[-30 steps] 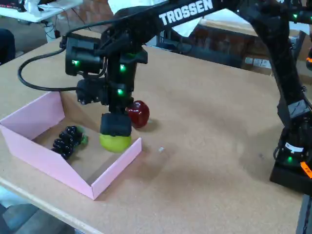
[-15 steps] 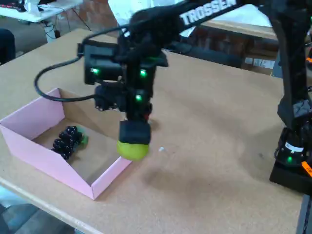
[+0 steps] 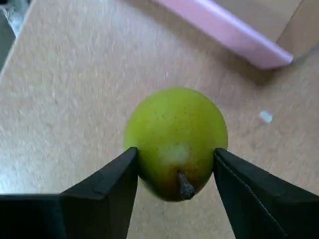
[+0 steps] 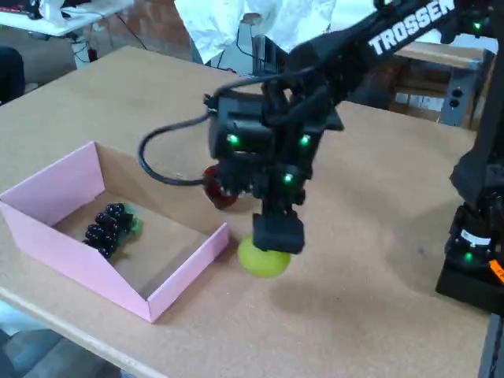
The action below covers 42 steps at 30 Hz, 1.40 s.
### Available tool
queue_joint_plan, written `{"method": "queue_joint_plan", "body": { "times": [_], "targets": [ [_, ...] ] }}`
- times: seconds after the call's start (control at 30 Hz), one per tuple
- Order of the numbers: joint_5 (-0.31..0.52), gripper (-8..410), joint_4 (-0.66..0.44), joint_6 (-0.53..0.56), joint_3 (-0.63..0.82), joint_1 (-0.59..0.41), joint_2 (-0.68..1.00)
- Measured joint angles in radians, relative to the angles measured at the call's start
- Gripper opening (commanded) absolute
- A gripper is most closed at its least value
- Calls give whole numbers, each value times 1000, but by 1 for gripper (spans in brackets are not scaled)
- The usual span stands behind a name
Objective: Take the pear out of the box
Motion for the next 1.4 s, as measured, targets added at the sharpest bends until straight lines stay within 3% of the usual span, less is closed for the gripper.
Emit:
{"method": "queue_joint_plan", "body": {
  "times": [0.5,1.4],
  "targets": [
    [-23,93,159,25,-140,24,-2],
    [-23,93,209,43,-184,32,25]
  ]
}}
